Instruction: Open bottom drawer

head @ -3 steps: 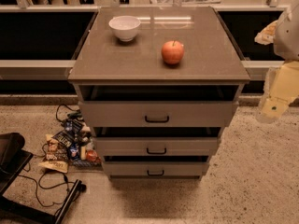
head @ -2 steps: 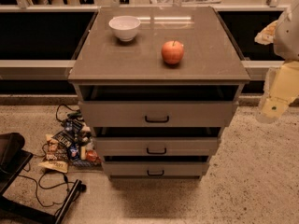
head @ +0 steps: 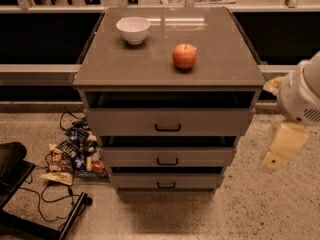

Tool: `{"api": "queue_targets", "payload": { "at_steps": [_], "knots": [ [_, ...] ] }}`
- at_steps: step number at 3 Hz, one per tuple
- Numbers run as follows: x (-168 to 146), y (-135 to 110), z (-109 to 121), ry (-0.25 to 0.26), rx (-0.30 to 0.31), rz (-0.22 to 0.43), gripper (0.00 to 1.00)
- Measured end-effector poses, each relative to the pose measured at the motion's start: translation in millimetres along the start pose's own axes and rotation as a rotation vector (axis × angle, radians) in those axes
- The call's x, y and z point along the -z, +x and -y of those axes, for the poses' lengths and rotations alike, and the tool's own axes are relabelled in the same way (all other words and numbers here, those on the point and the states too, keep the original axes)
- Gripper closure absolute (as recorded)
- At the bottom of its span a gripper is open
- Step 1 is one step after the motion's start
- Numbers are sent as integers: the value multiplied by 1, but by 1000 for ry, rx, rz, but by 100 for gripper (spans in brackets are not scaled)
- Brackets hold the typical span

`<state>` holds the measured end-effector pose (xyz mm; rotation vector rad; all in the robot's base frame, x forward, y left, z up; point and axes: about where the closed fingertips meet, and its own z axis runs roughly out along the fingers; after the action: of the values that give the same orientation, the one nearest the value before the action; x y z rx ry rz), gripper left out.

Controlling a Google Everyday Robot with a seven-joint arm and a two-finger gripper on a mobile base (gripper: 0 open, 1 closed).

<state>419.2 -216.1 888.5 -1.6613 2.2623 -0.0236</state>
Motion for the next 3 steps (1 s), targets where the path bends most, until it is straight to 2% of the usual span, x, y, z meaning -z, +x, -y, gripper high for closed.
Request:
{"api": "queue_targets", "payload": {
  "at_steps": [1,3],
  "knots": [
    [-58,23,-25,-17,-20,13,0],
    [-179,62,-68,-85,-59,27,0]
  ]
}}
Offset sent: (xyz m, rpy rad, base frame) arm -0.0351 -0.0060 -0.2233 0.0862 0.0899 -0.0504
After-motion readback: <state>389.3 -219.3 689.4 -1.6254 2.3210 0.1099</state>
